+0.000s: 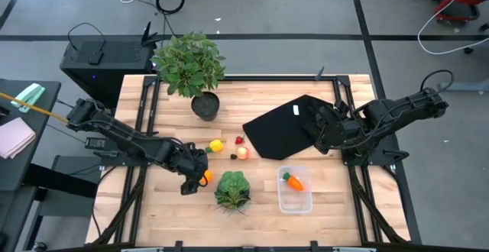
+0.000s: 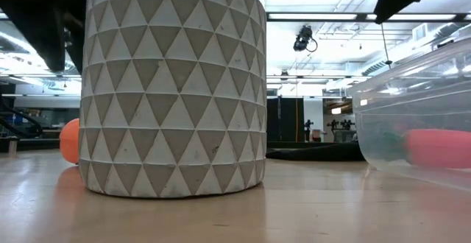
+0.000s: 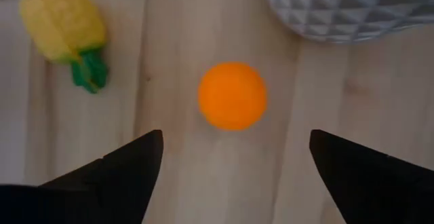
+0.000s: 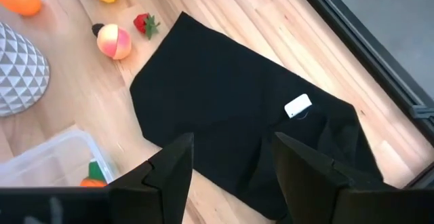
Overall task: Pick and placing Produce into tupperware
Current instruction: Put the orange into the transparent bin
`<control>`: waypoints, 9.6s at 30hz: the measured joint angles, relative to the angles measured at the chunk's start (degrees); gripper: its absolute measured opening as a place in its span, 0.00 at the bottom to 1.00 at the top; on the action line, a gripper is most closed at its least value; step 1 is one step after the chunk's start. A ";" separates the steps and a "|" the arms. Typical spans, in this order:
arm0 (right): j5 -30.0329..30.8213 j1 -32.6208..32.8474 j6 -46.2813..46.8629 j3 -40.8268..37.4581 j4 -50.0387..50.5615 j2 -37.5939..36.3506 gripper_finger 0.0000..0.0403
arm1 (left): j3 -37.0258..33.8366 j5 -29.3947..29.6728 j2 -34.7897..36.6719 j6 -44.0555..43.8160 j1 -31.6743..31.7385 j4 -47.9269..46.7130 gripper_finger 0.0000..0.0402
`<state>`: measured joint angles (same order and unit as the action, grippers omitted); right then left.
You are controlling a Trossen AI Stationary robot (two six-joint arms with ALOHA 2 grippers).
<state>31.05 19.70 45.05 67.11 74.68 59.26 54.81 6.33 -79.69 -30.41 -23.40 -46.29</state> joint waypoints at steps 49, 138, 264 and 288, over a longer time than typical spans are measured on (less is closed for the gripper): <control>0.44 -0.02 7.05 0.02 -3.52 4.16 0.51 | -0.18 -0.40 -8.49 10.55 1.23 6.98 0.97; 0.43 -0.02 5.40 0.00 -3.64 4.14 0.51 | 17.30 6.18 -8.34 14.00 2.08 -7.52 0.64; 8.13 -12.20 -4.62 0.00 -4.88 -0.80 0.51 | 36.08 -6.95 -43.62 14.36 12.02 53.60 0.63; 8.09 -12.17 -4.74 0.00 -4.95 -0.80 0.51 | 35.97 -6.82 -43.82 17.21 13.01 54.47 0.67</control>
<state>39.14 7.53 40.32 67.11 69.73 58.46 90.78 -0.49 -123.50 -13.21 -10.39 8.17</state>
